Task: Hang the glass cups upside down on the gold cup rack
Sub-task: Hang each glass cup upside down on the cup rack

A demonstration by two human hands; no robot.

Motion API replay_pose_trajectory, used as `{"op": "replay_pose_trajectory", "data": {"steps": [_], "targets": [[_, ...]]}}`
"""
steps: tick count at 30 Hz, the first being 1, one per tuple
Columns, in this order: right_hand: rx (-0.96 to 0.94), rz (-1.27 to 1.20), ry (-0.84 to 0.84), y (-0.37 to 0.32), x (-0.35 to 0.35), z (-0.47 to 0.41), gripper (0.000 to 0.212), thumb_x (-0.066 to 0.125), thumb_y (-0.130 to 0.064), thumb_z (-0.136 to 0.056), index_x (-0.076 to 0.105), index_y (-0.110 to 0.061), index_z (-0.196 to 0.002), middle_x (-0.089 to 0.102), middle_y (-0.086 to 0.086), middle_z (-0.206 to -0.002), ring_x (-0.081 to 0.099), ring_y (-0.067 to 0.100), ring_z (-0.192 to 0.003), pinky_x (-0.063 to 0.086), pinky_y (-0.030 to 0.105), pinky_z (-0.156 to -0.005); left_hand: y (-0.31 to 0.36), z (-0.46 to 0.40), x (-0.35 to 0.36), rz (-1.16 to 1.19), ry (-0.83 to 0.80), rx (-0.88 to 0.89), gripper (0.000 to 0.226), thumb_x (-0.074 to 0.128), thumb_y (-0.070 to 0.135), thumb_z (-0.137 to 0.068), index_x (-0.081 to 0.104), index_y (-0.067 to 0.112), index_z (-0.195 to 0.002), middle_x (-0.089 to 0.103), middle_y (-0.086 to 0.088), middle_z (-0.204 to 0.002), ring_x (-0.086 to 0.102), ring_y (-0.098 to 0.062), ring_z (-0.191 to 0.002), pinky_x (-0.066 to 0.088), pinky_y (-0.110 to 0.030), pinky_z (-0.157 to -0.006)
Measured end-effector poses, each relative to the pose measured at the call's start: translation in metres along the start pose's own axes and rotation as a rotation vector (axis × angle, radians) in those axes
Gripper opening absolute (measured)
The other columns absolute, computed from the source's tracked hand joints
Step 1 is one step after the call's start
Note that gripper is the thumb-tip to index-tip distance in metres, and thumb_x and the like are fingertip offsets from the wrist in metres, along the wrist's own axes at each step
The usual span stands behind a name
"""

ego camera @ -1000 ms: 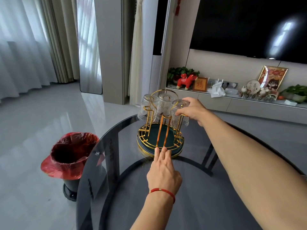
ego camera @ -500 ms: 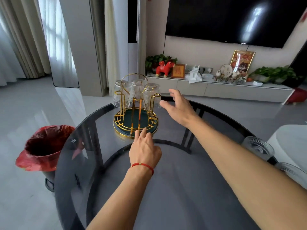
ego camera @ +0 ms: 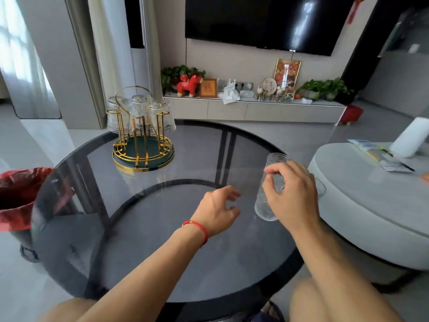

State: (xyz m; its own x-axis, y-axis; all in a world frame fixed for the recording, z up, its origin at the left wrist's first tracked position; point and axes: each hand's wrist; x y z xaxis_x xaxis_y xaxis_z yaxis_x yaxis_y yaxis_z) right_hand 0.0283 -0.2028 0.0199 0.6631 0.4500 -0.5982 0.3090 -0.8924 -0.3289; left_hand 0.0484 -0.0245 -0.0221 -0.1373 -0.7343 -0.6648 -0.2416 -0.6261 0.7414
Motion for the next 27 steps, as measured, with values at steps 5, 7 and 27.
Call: {"op": "replay_pose_trajectory", "data": {"steps": [5,7,27], "targets": [[0.155,0.276,-0.266,0.019,0.002,0.016,0.021,0.072,-0.031,-0.091,0.076,-0.018,-0.106,0.076,0.006,-0.105,0.06,0.036,-0.107,0.045,0.047,-0.087,-0.003,0.006,0.002,0.033,-0.001,-0.007,0.041,0.064,0.011,-0.087,0.065,0.021,-0.126,0.072,0.0,-0.12,0.064,-0.016,-0.114,0.045,-0.02,-0.092],[0.124,0.281,-0.289,0.016,0.003,0.014,0.015,0.07,-0.031,-0.093,0.078,-0.02,-0.099,0.078,0.002,-0.098,0.06,0.034,-0.105,0.044,0.046,-0.086,-0.005,0.007,0.002,0.054,0.008,-0.014,0.04,0.064,0.011,-0.087,0.066,0.022,-0.125,0.072,0.001,-0.118,0.065,-0.016,-0.112,0.047,-0.021,-0.092],[0.794,-0.862,-0.303,-0.065,0.055,0.009,0.035,0.053,-0.037,-0.104,0.055,-0.024,-0.136,0.061,0.003,-0.134,0.064,0.018,-0.115,0.054,0.038,-0.099,-0.017,0.009,-0.059,0.782,0.182,-0.134,0.056,0.092,0.032,-0.071,0.069,0.018,-0.12,0.08,0.002,-0.11,0.075,-0.012,-0.104,0.057,-0.037,-0.098]]}}
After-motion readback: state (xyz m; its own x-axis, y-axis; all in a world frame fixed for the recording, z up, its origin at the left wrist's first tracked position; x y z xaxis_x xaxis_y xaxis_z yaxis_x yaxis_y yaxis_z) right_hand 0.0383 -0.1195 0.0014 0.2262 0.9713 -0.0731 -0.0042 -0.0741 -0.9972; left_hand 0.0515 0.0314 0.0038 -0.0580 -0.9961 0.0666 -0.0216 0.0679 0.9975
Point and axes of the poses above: each hand's wrist, its own z-axis away from the middle knuckle, its own x-axis out of the palm, y = z × x
